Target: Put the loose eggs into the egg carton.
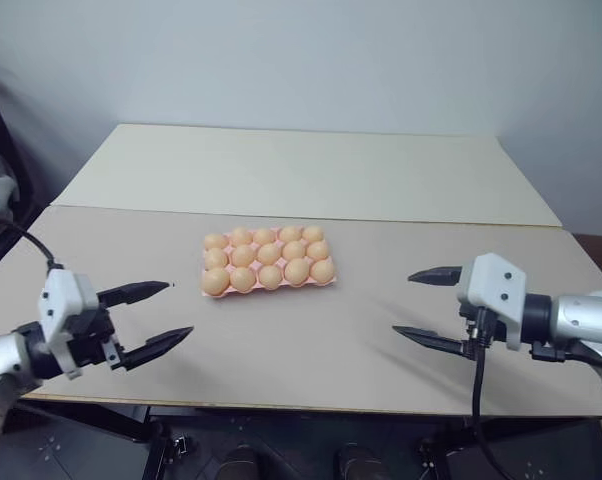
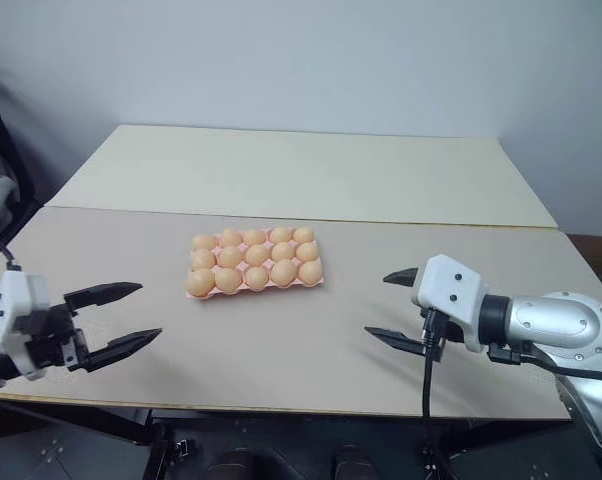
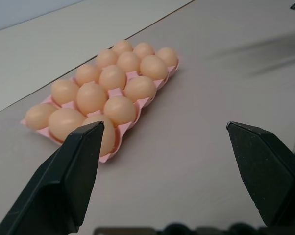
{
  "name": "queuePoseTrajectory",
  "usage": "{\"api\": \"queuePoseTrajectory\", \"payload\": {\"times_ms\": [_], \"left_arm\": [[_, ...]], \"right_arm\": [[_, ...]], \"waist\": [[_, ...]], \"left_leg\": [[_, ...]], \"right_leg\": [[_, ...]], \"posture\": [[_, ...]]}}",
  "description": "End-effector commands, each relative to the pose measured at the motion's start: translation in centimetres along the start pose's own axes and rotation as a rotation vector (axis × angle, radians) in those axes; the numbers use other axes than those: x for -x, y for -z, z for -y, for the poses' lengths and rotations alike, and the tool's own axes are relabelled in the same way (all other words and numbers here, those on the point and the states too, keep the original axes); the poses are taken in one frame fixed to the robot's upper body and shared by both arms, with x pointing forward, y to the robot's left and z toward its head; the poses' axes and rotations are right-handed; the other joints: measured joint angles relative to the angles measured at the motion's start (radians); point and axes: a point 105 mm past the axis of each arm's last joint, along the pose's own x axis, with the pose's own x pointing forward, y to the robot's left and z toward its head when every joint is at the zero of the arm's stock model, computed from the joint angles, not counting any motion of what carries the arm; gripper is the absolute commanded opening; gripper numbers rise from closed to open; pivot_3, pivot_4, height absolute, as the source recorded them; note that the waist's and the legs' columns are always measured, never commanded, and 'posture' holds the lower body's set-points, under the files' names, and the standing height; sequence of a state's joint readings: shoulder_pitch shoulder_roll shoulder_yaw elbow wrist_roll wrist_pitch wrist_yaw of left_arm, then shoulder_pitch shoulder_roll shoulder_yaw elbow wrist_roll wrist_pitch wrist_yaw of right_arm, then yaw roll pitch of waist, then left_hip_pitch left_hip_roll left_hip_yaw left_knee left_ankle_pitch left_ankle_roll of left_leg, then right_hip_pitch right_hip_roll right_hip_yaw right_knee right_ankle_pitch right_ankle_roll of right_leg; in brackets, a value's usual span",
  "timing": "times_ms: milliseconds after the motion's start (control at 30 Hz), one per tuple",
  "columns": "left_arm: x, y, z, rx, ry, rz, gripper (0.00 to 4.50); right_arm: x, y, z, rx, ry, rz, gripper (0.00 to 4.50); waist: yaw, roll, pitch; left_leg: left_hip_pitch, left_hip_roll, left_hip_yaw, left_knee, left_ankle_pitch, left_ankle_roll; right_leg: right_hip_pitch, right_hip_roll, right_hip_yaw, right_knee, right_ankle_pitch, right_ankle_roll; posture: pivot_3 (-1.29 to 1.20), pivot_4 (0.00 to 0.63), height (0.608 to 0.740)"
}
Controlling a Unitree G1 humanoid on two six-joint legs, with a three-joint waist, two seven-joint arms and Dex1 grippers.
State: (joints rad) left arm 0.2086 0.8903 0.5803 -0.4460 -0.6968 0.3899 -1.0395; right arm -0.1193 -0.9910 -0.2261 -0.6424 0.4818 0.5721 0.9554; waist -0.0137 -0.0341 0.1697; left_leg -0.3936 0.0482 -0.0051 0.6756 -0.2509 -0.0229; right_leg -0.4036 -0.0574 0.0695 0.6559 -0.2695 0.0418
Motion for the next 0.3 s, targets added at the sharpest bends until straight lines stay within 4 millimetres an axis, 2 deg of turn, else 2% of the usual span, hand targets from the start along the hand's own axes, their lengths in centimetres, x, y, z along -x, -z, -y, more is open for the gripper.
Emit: {"api": "queuePoseTrajectory", "payload": {"times_ms": [33,200,300], "left_arm": [[0.7,-1.6,0.0,-0.05,-0.008,0.014,4.35],[0.9,-1.9,0.0,0.009,-0.04,0.016,4.35],[0.8,-2.0,0.1,0.055,-0.047,0.03,4.35]], "right_arm": [[0.8,-0.5,0.8,0.053,0.028,0.008,4.44],[0.9,-0.2,1.4,0.074,0.001,-0.005,4.44],[1.1,0.1,2.5,0.093,0.015,-0.019,4.44]], "waist": [[0.0,0.0,0.0],[-0.001,0.0,0.0],[-0.001,0.0,0.0]], "left_leg": [[0.0,0.0,0.0,0.0,0.0,0.0],[-0.001,0.0,0.0,0.0,0.0,0.0],[0.0,0.0,0.0,0.0,0.0,0.0]], "right_leg": [[0.0,0.0,0.0,0.0,0.0,0.0],[0.0,0.0,0.0,0.0,0.0,0.0],[0.0,0.0,0.0,0.0,0.0,0.0]], "posture": [[0.0,0.15,0.74],[0.0,0.15,0.74],[0.0,0.15,0.74]]}}
